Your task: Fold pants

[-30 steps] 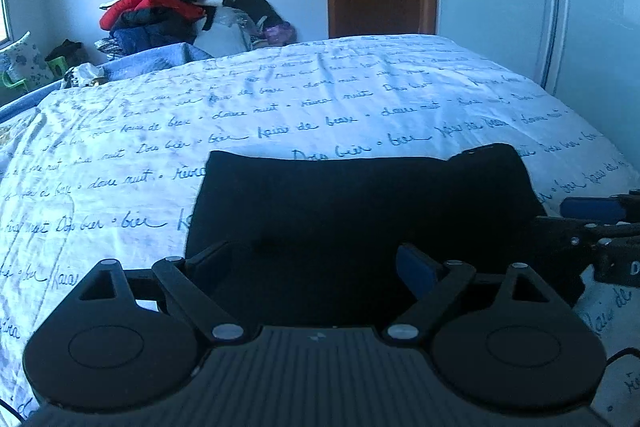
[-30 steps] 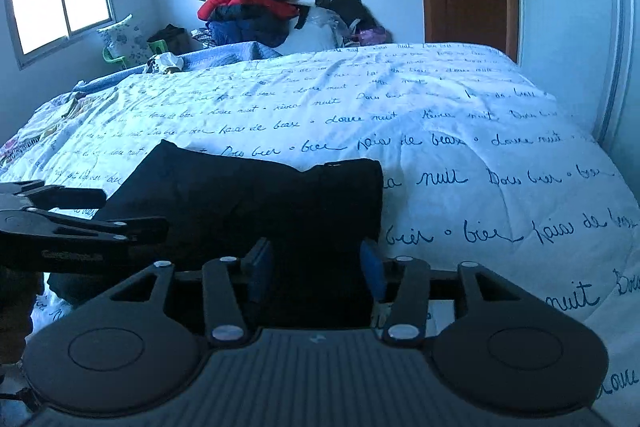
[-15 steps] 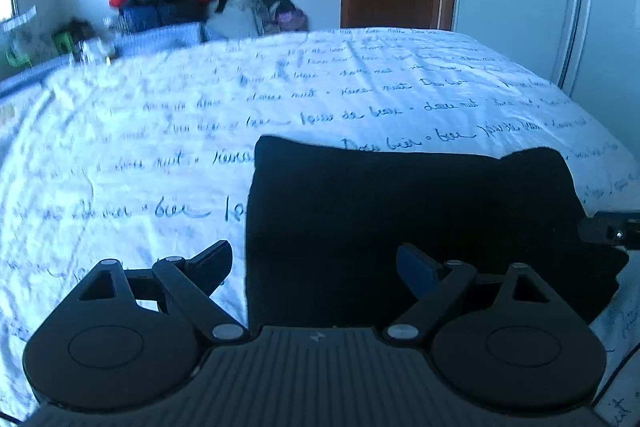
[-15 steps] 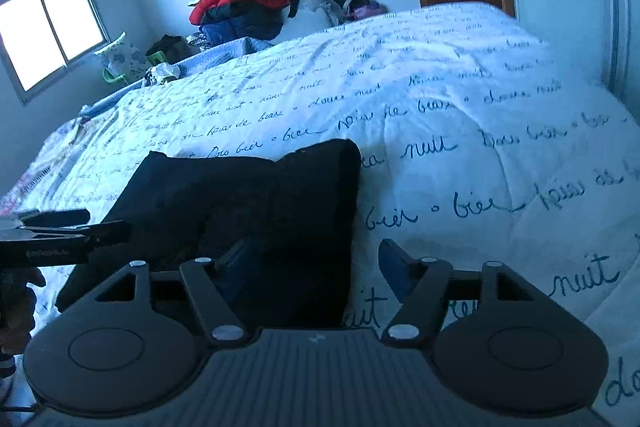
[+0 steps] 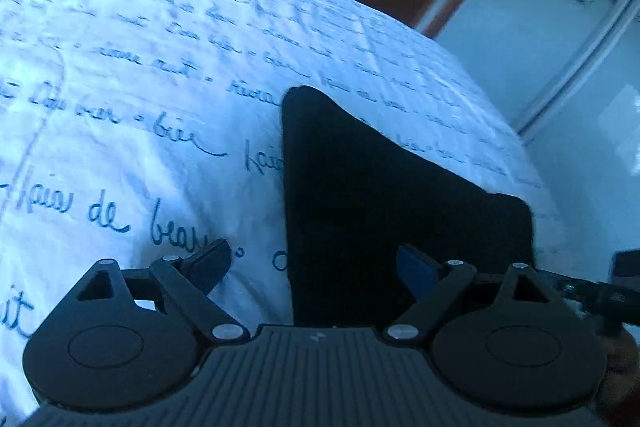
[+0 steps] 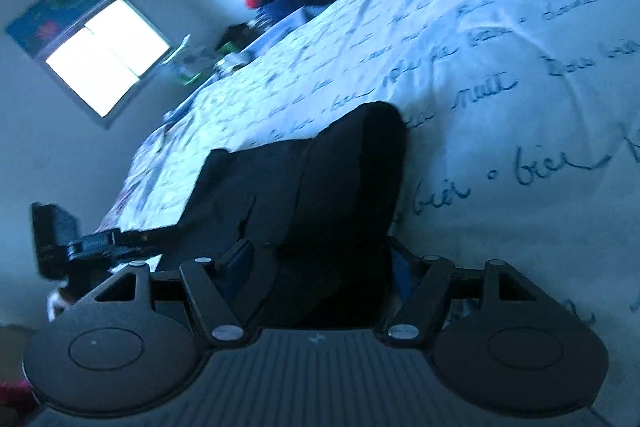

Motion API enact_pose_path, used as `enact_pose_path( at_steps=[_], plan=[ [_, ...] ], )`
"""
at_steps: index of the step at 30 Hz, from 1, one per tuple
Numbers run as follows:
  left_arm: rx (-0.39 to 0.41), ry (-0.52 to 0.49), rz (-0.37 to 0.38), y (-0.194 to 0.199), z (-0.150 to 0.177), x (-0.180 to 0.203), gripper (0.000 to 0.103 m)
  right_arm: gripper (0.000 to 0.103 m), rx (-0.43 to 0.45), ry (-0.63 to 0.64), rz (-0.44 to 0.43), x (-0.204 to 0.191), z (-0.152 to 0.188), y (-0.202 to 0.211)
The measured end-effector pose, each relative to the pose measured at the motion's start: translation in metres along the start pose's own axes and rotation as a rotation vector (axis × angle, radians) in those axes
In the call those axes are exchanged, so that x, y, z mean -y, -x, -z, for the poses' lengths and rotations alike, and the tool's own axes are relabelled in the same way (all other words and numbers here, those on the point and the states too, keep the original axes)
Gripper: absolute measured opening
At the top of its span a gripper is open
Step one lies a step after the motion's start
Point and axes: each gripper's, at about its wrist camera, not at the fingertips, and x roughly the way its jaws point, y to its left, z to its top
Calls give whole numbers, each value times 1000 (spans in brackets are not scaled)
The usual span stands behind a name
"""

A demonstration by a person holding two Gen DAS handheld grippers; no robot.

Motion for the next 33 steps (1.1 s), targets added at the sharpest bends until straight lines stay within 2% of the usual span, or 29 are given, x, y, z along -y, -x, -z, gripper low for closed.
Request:
enact_pose_path(
  at_steps=[5, 11, 13, 14, 15, 16, 17, 18, 20, 23, 28, 33],
  plan=[
    [-70, 44, 198, -13, -4, -11, 91, 71, -45, -17, -81, 4, -12, -13],
    [-93, 73, 270, -27, -7, -2, 91, 71, -34, -71, -158, 5, -23, -37],
    [-93, 65, 247, -28, -9, 4, 88, 71, -25, -82, -166, 3, -26, -44],
    [-86, 56, 229, -31, -9, 7, 82, 68, -20, -79, -161, 2, -26, -46],
    [-77, 42, 203, -32, -9, 11, 78, 60, -16, -74, -148, 0, -25, -47],
    [-68, 28, 178, -31, -7, 12, 67, 54, -14, -68, -127, 0, -25, -48],
    [-59, 18, 154, -30, -6, 13, 54, 43, -12, -66, -98, 0, -23, -49],
    [-52, 15, 131, -29, -5, 12, 49, 39, -8, -73, -91, 1, -22, -48],
    [-44, 28, 115, -26, -4, 8, 36, 35, 9, -91, -91, 7, -18, -41],
    [-29, 43, 107, -22, -3, 6, 25, 34, 27, -60, -48, -2, -14, -39],
    [73, -58, 36, -3, 6, 24, 20, 29, 69, 22, 36, -29, -8, -33],
    [194, -168, -15, 27, 0, 38, 20, 28, 103, 132, 34, -66, -21, -28]
  ],
)
